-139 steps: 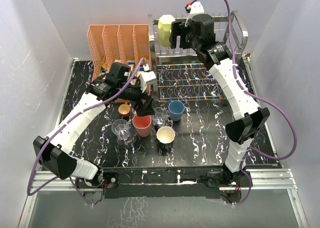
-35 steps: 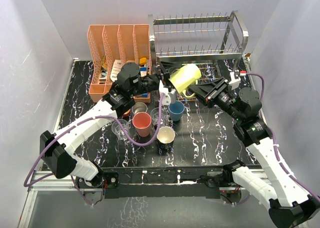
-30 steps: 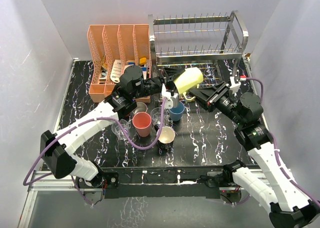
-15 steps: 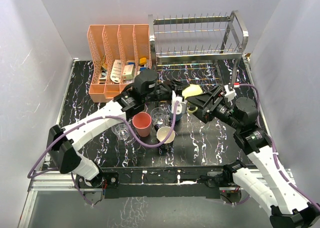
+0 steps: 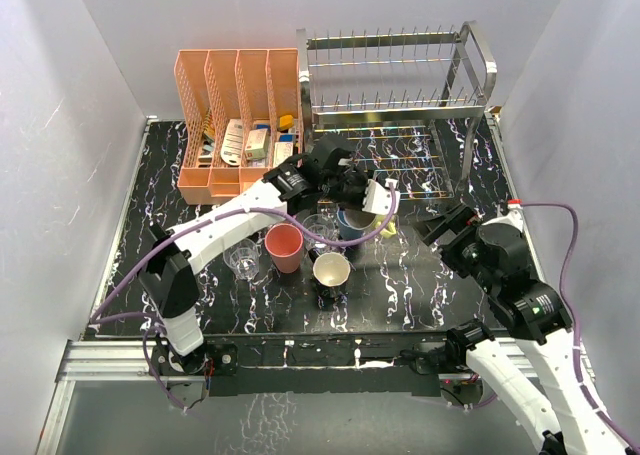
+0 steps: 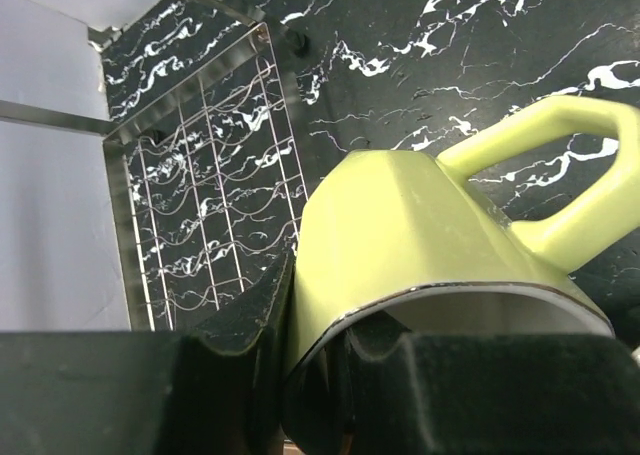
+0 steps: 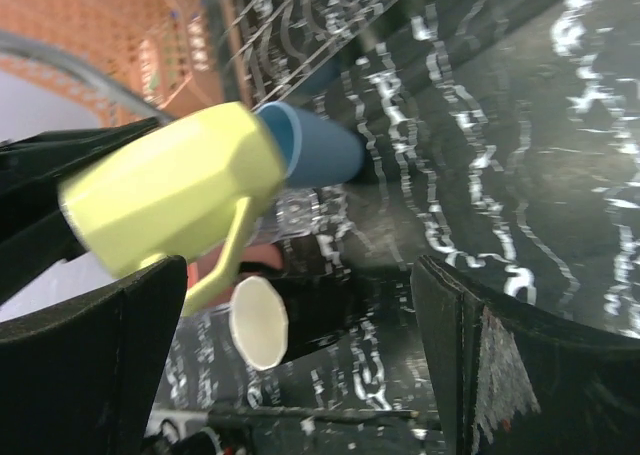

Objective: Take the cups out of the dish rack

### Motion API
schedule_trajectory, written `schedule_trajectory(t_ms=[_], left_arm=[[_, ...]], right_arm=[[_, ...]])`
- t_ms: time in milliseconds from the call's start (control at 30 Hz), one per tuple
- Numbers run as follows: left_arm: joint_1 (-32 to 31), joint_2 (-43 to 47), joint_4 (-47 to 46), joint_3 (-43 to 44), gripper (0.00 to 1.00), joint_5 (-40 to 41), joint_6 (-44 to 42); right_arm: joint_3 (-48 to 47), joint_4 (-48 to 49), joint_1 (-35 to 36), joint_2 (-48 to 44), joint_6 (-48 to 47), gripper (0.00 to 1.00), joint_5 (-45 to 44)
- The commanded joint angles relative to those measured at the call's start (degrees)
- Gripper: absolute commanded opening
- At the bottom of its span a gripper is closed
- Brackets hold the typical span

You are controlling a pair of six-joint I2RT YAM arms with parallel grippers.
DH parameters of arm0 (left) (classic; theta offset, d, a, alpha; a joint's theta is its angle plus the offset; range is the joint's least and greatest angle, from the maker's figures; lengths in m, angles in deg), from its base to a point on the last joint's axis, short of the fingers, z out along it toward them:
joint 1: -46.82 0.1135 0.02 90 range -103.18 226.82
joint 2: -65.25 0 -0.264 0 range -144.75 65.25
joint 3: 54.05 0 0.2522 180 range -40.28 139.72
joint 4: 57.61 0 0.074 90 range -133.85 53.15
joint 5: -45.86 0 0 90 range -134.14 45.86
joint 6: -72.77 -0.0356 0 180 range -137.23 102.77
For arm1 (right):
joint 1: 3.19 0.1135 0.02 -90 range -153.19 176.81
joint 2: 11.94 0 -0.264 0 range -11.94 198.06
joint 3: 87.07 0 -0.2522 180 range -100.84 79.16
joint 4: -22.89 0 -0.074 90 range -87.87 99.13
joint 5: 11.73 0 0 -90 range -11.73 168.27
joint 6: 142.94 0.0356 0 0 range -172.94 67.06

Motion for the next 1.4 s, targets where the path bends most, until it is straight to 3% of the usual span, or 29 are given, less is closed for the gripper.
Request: schedule_trajectory(t_ms=[0,267,433,867,1367], left_arm=[[-1.2,-0.2,3.9,8.6,0.0,-1.9,2.4],[-6.4,-13.2,29.6,24.0,0.0,1.8,0.2],[-7.2,-19.4,37.6,29.2,0.0,4.4,1.0],[-9.9,-28.2,41.2,31.1,0.0,11.4,0.3],[-9.9,-32.4,39.6,30.8,0.01,14.3,2.4]], right_arm=[[-1.5,-7.0,0.1,-1.2,-1.7,0.98,-12.2],[-1.8,-10.5,0.1,2.9,-1.4,0.98,-19.8],[-3.4,-12.1,0.1,2.7,1.1,0.98,-22.4],[-11.2,-15.8,0.1,2.2,1.1,0.98,-28.7],[-11.0,-18.4,0.3,0.3,1.4,0.98,-29.9]])
